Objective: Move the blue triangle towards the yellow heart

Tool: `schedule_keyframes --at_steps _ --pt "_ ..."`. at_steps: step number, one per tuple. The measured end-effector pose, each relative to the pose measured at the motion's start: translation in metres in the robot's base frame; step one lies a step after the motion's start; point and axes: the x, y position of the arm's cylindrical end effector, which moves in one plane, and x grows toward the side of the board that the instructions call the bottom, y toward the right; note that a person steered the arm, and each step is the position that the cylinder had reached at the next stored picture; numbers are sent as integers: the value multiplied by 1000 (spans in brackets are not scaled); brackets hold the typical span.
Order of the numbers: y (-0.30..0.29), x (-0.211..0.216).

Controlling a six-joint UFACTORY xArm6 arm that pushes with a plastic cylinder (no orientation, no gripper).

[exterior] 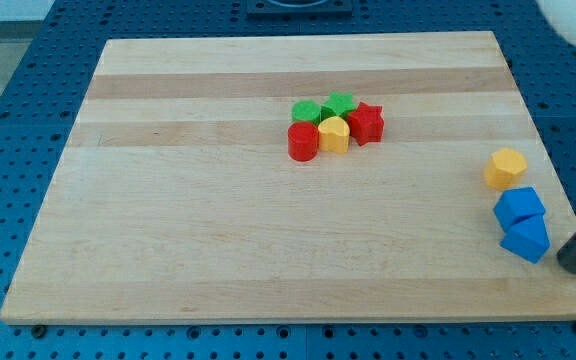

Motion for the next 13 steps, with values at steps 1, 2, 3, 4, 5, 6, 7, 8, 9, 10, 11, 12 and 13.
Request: schedule_keyframes --at_steps 1,2,3,4,5,6,7,8,9,10,11,12,13 --pt "-4 -4" --pt "-34 -4" --pt "-54 -4" --pt "-63 -6" --pt "-63 -20" --pt "-63 -41" --pt "-77 -51" --pt "-112 -51" --pt "-144 -47" --pt "-176 -45" --pt "-203 -45" --pt "-224 -46" --pt "-226 -52"
